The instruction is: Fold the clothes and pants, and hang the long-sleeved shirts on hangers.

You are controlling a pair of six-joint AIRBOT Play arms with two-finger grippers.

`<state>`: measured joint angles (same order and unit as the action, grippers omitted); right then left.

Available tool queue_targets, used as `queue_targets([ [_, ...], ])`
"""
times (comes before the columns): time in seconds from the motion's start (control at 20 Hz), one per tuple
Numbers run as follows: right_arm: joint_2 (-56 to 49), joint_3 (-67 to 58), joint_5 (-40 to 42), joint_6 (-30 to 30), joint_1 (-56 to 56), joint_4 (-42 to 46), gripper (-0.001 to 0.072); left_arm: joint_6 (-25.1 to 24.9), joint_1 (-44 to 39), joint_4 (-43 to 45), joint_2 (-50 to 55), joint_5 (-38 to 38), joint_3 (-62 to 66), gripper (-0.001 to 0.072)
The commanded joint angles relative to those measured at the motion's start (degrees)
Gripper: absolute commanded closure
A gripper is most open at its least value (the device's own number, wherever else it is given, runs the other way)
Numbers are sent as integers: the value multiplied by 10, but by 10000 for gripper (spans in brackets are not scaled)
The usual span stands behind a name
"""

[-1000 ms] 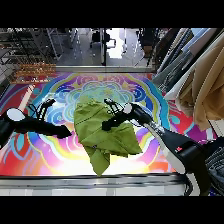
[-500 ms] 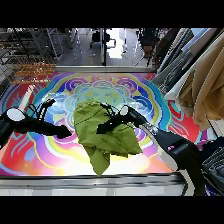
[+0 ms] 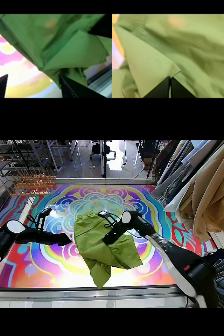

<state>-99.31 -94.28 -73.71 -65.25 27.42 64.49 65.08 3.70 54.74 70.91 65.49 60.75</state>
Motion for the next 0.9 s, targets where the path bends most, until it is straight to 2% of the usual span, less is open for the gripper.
queue_targets([
  [0.0, 142, -2, -37, -50, 7, 192, 704, 83, 0, -3, 3, -113, 0, 14],
  [0.1, 220, -1, -56, -63, 6, 194, 704, 95, 0, -43, 23, -140, 0, 14],
  [0.25, 317, 13, -95, -80, 12, 186, 704, 95, -2, -122, 79, -141, 0, 15],
  [0.45, 414, 36, -129, -112, 17, 189, 704, 63, -13, -225, 153, -141, 0, 15],
  [0.6, 450, 36, -127, -118, 17, 189, 703, 44, -33, -333, 190, -176, 0, 14],
  [0.7, 455, 36, -128, -123, 17, 188, 703, 2, -47, -422, 205, -176, 0, 14],
  [0.85, 450, 37, -126, -122, 17, 191, 703, -1, -75, -412, 220, -107, 0, 11],
])
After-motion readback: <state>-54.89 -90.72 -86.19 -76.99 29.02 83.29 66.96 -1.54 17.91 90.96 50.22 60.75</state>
